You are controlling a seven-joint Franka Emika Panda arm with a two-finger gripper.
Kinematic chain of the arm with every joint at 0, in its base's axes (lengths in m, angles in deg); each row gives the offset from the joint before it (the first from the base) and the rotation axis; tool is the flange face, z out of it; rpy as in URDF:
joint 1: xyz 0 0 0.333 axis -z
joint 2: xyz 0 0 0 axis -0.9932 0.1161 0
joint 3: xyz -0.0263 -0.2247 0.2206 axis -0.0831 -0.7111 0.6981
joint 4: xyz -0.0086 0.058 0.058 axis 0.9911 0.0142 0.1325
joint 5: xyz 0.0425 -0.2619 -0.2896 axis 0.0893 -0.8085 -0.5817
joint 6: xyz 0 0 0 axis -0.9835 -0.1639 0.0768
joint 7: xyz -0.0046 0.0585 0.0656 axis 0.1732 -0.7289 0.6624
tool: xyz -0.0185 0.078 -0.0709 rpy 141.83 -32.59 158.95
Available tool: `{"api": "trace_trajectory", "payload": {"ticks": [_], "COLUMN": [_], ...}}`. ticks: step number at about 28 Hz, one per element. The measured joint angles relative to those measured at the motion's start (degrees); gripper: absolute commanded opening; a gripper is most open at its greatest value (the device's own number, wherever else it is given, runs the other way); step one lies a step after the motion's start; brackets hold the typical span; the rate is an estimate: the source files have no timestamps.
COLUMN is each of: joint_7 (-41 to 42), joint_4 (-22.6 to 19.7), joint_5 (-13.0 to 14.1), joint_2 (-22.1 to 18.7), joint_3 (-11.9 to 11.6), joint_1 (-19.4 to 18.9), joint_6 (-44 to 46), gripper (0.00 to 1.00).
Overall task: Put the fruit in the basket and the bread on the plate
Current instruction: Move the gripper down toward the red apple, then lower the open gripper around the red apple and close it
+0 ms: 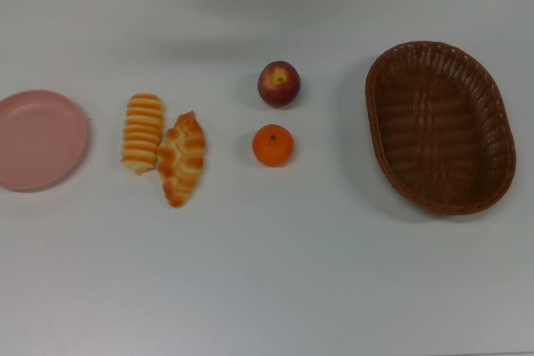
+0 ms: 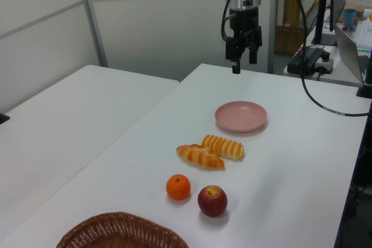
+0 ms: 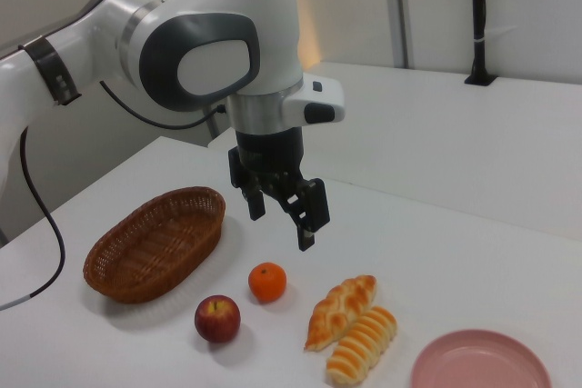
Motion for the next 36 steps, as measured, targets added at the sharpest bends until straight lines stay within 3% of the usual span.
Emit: {"api": "trace_trajectory", "payload": {"ticks": [3,10,23,36], "joint_7": [1.97,6.31,-5.54,-18.62], "joint_4": [-0.30,-2.82,-14.34,-27.23], "joint_5": [-0.19,-5.25,-8.42,-14.58], "joint_2": [0.04,1.81,2.98,2.37], "joint_3": [0.04,2.93,3.54,3.66], "joint_1": [-0.12,-3.86,-13.08,-22.38], "joint_6": [0.00,-3.09,-15.19,-27.36], "gripper": [1.00,1.00,1.00,1.00]}}
